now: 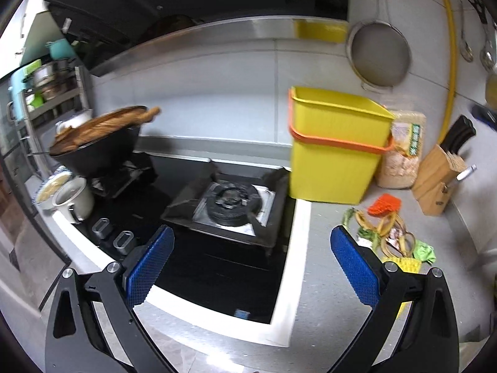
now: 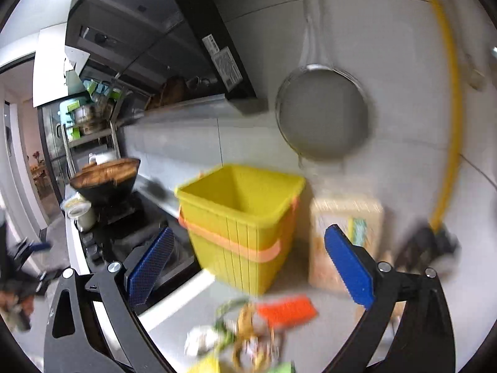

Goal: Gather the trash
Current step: 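Return the right gripper to the counter trash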

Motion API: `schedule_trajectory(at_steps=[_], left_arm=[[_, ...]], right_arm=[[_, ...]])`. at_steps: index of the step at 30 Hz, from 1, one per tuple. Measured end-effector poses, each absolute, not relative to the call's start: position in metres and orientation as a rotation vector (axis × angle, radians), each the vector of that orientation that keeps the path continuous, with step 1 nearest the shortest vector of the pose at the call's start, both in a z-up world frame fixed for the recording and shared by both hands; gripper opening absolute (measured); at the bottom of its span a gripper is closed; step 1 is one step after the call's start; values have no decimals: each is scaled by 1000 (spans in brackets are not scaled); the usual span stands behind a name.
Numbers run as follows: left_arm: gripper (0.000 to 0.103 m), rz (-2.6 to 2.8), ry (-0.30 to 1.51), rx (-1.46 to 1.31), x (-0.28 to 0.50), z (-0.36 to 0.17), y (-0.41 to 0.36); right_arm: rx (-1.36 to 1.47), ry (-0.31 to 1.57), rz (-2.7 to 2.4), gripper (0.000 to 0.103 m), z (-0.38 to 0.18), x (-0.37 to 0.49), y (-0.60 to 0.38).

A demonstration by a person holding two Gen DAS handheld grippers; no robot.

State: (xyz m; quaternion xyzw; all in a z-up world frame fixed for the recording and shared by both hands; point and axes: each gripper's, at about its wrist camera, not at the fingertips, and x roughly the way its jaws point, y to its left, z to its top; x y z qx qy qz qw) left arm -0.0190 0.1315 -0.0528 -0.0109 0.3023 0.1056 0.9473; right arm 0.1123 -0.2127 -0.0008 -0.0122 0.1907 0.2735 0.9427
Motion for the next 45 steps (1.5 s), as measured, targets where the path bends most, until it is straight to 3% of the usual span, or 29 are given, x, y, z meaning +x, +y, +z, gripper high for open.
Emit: schedule_trajectory(at_steps=[8, 24, 27, 30, 32, 35, 40, 45], left_arm=[[99, 65, 704, 33, 31, -90, 94], [97, -200, 942, 219, 136, -209, 9], [90, -221, 971, 227, 146, -220, 2], [73, -239, 996, 247, 154, -229, -2], [38, -250, 1018, 231, 157, -233, -1], [15, -284, 1049, 161, 159, -233, 5], [9, -288, 1024, 147, 147, -212, 13], [9, -209, 901, 131, 113, -158, 35]], right_arm=[[20, 587, 380, 95, -73, 39, -263], [106, 622, 216, 95, -78, -13, -310], [125, 626, 189, 95, -77, -21, -318], [144, 619, 155, 95, -76, -31, -325], [159, 618, 146, 95, -75, -36, -329], [175, 622, 142, 95, -75, -40, -333], [201, 617, 158, 95, -73, -38, -336], [183, 638, 177, 95, -78, -26, -326]])
